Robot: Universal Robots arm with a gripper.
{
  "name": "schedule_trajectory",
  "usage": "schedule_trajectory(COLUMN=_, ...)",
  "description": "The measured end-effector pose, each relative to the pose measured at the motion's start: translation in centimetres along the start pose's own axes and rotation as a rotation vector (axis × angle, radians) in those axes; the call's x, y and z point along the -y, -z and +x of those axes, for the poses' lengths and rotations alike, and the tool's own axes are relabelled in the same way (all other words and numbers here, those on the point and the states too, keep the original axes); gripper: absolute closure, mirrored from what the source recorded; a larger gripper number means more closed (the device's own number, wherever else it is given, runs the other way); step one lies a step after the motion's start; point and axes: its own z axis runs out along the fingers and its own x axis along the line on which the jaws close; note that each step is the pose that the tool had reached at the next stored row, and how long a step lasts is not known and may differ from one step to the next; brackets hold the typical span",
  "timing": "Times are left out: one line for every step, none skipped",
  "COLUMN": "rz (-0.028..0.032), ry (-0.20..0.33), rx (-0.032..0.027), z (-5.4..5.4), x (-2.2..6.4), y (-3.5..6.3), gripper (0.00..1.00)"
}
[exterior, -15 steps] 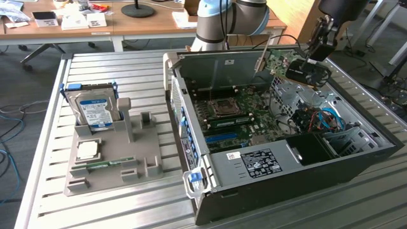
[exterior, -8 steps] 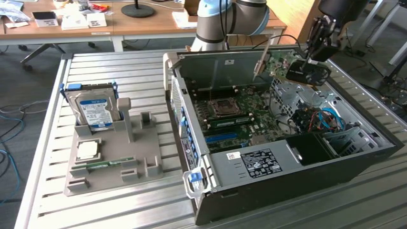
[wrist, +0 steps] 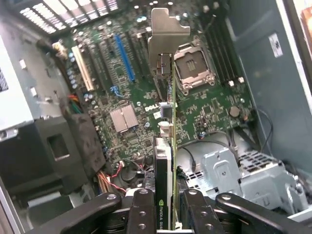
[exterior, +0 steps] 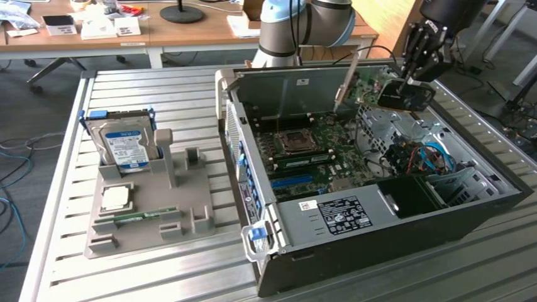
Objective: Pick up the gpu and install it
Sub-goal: 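Insert the gpu into the slot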
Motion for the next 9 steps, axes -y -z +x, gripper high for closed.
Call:
schedule_trajectory(rz=-0.0003, ry=0.018, rx=-0.0003, z=0.00, x=0.00, y=-0.01, gripper=0.73)
schedule_trajectory(rz=-0.0005, ry=0.036, rx=-0.0006, z=0.00, x=0.00, y=-0.02, gripper=0.73)
schedule_trajectory(rz=-0.0007, ry=0.054, rx=-0.0010, z=0.00, x=0.00, y=-0.02, gripper=0.73)
schedule_trajectory(rz=-0.0010, ry=0.072, rx=-0.0013, z=0.00, x=0.00, y=-0.03, gripper=0.73)
schedule_trajectory(rz=-0.0013, ry=0.092, rx=-0.0016, z=0.00, x=0.00, y=-0.04, gripper=0.73)
schedule_trajectory(rz=-0.0015, ry=0.109, rx=-0.0019, z=0.00, x=0.00, y=-0.04, gripper=0.73)
schedule_trajectory(rz=-0.0018, ry=0.127, rx=-0.0023, z=0.00, x=0.00, y=-0.05, gripper=0.73)
schedule_trajectory(rz=-0.0020, ry=0.145, rx=-0.0026, z=0.00, x=0.00, y=-0.06, gripper=0.73)
schedule_trajectory(rz=-0.0023, ry=0.163, rx=-0.0029, z=0.00, x=0.00, y=-0.07, gripper=0.73)
